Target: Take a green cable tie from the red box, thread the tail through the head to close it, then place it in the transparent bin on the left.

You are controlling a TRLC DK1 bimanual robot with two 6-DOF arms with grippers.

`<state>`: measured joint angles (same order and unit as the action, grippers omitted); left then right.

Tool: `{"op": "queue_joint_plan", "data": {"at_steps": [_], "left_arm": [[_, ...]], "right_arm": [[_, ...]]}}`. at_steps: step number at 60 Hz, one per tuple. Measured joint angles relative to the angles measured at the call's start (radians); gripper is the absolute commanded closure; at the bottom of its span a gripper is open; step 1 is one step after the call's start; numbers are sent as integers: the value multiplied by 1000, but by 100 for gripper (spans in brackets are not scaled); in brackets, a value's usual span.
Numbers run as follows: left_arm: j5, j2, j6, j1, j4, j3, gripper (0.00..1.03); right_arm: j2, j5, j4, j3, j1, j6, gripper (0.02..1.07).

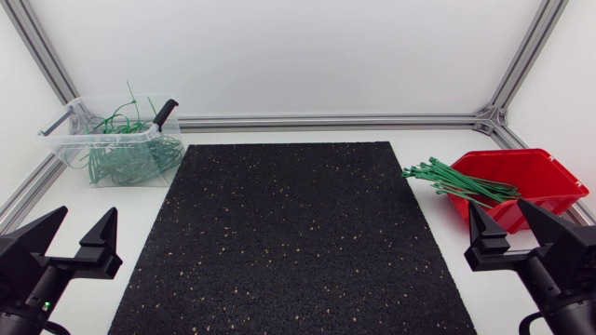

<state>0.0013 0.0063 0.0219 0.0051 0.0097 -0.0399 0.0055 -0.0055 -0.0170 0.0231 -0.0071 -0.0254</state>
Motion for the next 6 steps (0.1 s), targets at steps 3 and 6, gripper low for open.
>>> {"op": "queue_joint_plan", "data": {"at_steps": [3, 6], "left_arm": [[0, 0, 0, 0, 0, 0, 5], [0, 0, 0, 0, 0, 0, 5]], "right_arm": [[0, 2, 0, 0, 0, 0, 7], [0, 3, 0, 0, 0, 0, 7]]}}
